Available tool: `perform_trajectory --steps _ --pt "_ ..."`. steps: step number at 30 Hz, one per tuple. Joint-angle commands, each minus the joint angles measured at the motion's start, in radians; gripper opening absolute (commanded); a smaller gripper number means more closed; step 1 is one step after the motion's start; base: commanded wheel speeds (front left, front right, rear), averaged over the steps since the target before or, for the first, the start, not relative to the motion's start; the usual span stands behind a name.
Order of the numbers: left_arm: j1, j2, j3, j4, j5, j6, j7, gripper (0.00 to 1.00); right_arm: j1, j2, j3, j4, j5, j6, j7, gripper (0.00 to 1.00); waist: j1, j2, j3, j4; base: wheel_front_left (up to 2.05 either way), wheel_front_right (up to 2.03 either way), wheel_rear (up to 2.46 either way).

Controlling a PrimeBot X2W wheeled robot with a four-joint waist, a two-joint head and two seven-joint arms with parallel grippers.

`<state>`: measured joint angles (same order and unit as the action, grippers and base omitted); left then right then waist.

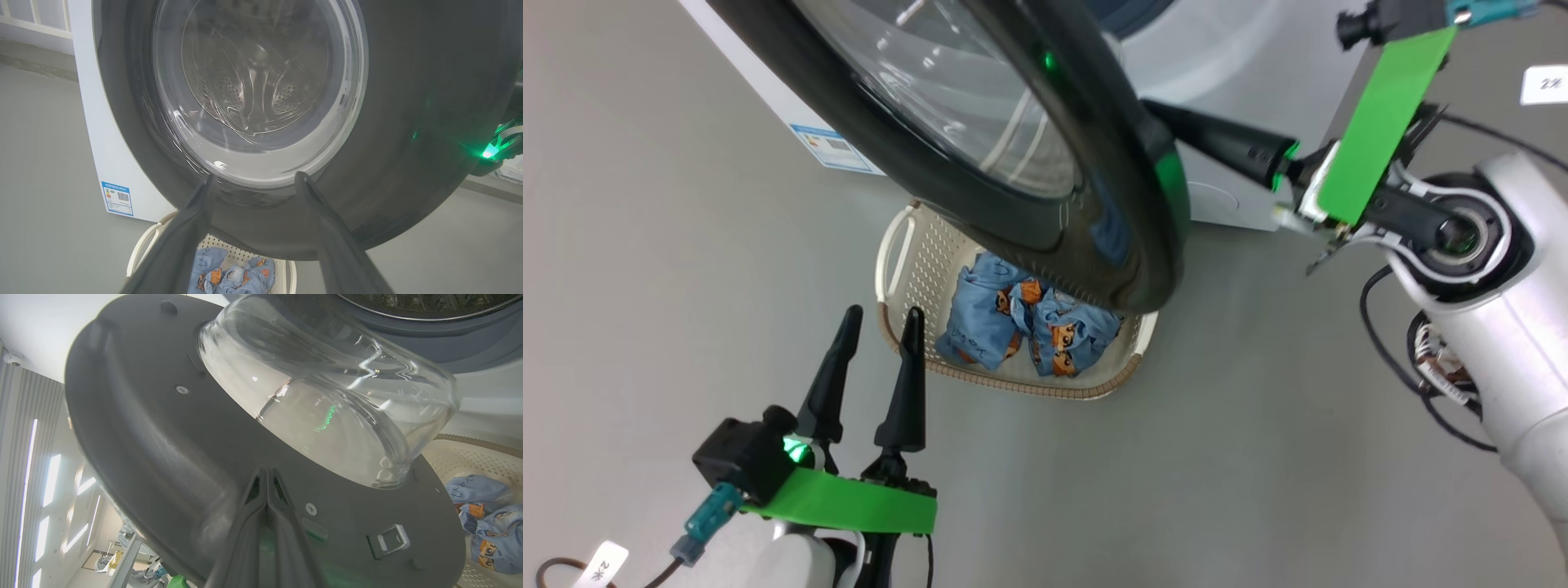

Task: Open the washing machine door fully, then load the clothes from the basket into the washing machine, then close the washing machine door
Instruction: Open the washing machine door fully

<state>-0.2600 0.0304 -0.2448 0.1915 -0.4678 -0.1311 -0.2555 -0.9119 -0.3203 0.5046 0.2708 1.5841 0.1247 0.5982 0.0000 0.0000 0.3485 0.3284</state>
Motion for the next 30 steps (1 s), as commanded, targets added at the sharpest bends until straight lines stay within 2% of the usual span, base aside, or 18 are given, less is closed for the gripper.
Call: perform_trajectory --steps 1,17,27,30 --pt "0.010 0.020 0.032 -0.030 0.012 0.001 -0.006 1.00 0.036 0.030 0.016 -0.033 0.006 0.006 0.012 0.00 0.0001 0.0000 -0.015 0.011 0.00 0.00 0.00" --pt "0.046 0.020 0.033 -0.037 0.015 0.000 -0.006 1.00 0.122 0.103 0.061 -0.062 0.009 0.006 0.057 0.00 0.0001 0.0000 -0.074 0.062 0.00 0.00 0.00" --pt "0.053 0.020 0.040 -0.033 0.020 0.000 -0.006 1.00 0.149 0.120 0.059 -0.053 -0.009 0.006 0.041 0.00 0.0001 0.0000 -0.105 0.054 0.00 0.00 0.00" --pt "0.052 0.020 0.041 -0.032 0.021 0.000 -0.006 1.00 0.159 0.116 0.052 -0.050 -0.018 0.006 0.024 0.29 0.0001 0.0000 -0.119 0.043 0.00 0.00 0.00"
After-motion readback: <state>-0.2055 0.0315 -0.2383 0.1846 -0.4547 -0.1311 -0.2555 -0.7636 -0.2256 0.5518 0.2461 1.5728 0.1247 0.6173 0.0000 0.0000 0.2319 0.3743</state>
